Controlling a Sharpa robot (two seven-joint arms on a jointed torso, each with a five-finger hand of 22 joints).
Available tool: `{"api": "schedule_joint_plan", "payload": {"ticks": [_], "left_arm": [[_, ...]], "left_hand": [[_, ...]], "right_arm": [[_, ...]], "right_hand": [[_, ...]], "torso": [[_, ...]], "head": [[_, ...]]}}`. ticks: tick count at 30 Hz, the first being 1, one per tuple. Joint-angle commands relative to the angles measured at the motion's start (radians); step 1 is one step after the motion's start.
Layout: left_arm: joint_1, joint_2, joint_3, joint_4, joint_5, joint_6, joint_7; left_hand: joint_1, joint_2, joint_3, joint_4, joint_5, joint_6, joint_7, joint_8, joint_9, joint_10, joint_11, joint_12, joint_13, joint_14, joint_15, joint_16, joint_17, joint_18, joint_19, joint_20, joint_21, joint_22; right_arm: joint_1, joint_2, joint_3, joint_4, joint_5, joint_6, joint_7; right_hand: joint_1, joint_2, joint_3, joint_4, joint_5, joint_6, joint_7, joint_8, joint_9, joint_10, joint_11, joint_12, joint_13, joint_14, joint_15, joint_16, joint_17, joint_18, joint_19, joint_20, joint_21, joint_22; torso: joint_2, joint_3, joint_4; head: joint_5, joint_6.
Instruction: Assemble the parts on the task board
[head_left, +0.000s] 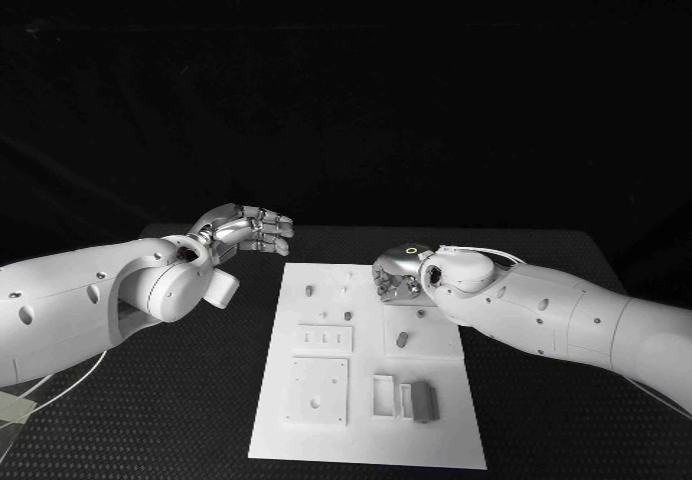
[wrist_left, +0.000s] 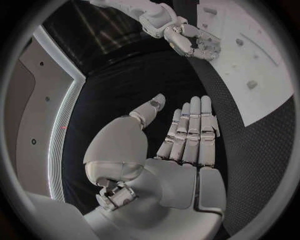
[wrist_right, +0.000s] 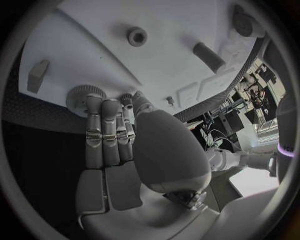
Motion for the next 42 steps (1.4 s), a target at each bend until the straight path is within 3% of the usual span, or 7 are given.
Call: {"api": "schedule_joint_plan", "payload": {"ticks": [1,9,22,27,31,38,42], "left_arm": [[0.002,0.002,0.001,0.002,0.001,0.008,0.011],[0.004,0.001,0.003,0.003,0.001,0.008,0.010],[0.005,0.002,0.003,-0.002,0.001,0.009,0.010],[0.005,0.001,0.003,0.000,0.001,0.009,0.010],[0.005,0.000,0.003,0.000,0.001,0.008,0.010],[0.005,0.000,0.003,0.001,0.004,0.007,0.011],[0.005,-0.001,0.003,0.002,0.005,0.006,0.011]], "left_hand": [[-0.011,-0.002,-0.004,0.002,-0.001,-0.003,0.008,-0.007,-0.002,0.000,0.006,-0.007,-0.002,0.001,0.005,-0.006,0.002,-0.009,-0.002,-0.007,-0.007,-0.001],[-0.011,-0.002,-0.004,0.003,-0.001,-0.003,0.008,-0.007,-0.002,-0.001,0.006,-0.007,-0.002,0.001,0.005,-0.007,0.002,-0.010,-0.002,-0.007,-0.007,-0.001],[-0.011,-0.003,-0.005,0.003,-0.001,-0.004,0.009,-0.007,-0.002,-0.001,0.006,-0.009,-0.002,0.001,0.005,-0.009,0.003,-0.010,-0.002,-0.007,-0.009,-0.002],[-0.011,-0.003,-0.005,0.003,-0.001,-0.004,0.009,-0.007,-0.002,-0.001,0.006,-0.009,-0.003,0.001,0.005,-0.009,0.004,-0.010,-0.002,-0.007,-0.009,-0.002],[-0.011,-0.003,-0.005,0.003,-0.001,-0.004,0.009,-0.007,-0.002,-0.001,0.006,-0.009,-0.003,0.001,0.005,-0.009,0.004,-0.010,-0.002,-0.007,-0.009,-0.002],[-0.018,-0.003,-0.007,0.009,-0.001,-0.006,0.011,-0.009,-0.003,-0.001,0.007,-0.013,-0.004,0.001,0.006,-0.013,0.006,-0.011,-0.001,-0.007,-0.012,-0.001],[-0.019,-0.003,-0.007,0.010,-0.001,-0.006,0.011,-0.009,-0.003,-0.001,0.007,-0.013,-0.004,0.001,0.006,-0.013,0.007,-0.011,-0.001,-0.007,-0.012,-0.001]], "right_arm": [[-0.011,0.008,-0.003,-0.007,-0.026,0.030,-0.004],[-0.020,0.014,-0.003,-0.013,-0.048,0.046,-0.013],[-0.025,0.014,-0.004,-0.007,-0.094,0.075,-0.025],[-0.026,0.013,-0.004,-0.002,-0.114,0.037,-0.035],[-0.027,0.013,-0.004,0.003,-0.127,0.010,-0.046],[-0.027,0.009,-0.004,0.017,-0.129,-0.066,-0.060],[-0.027,0.005,-0.003,0.024,-0.129,-0.083,-0.067]], "right_hand": [[0.010,0.007,0.007,-0.003,0.005,0.009,0.001,-0.004,0.002,0.008,0.002,0.000,-0.002,0.004,-0.002,0.005,0.002,0.092,-0.003,-0.009,0.008,0.023],[0.040,0.021,0.007,-0.017,0.005,0.013,0.000,-0.007,0.002,0.013,0.001,0.000,-0.003,0.003,-0.003,0.007,0.003,0.092,-0.010,-0.008,0.014,0.023],[0.059,0.009,-0.009,-0.024,0.005,0.024,-0.003,-0.008,0.004,0.033,-0.005,0.006,0.002,0.000,-0.008,0.007,0.004,0.092,-0.018,-0.004,0.021,0.022],[0.096,0.013,0.010,-0.035,0.006,0.051,-0.013,0.001,0.010,0.063,-0.014,0.018,0.011,0.004,-0.018,0.008,0.005,0.091,-0.018,-0.004,0.024,0.020],[0.104,-0.002,0.047,-0.017,0.006,0.077,-0.022,0.007,0.015,0.092,-0.025,0.027,0.021,0.012,-0.027,0.011,0.006,0.092,-0.012,-0.004,0.033,0.021],[0.097,-0.004,0.080,0.002,0.006,0.133,-0.043,0.024,0.029,0.145,-0.046,0.043,0.039,0.028,-0.048,0.019,0.010,0.092,0.000,-0.014,0.055,0.023],[0.095,-0.007,0.087,0.003,0.006,0.145,-0.047,0.024,0.031,0.158,-0.052,0.046,0.043,0.034,-0.054,0.022,0.012,0.092,0.005,-0.018,0.064,0.023]], "torso": [[0.002,0.0000,0.0008],[0.005,0.0008,0.0009],[0.004,0.0007,0.0001],[0.005,0.0007,0.0004],[0.005,0.0010,0.0006],[0.006,0.0007,0.0012],[0.006,0.0005,0.0005]], "head": [[0.000,-0.002],[0.001,-0.001],[0.001,-0.007],[0.001,-0.006],[0.000,-0.005],[-0.002,-0.002],[-0.002,0.000]]}}
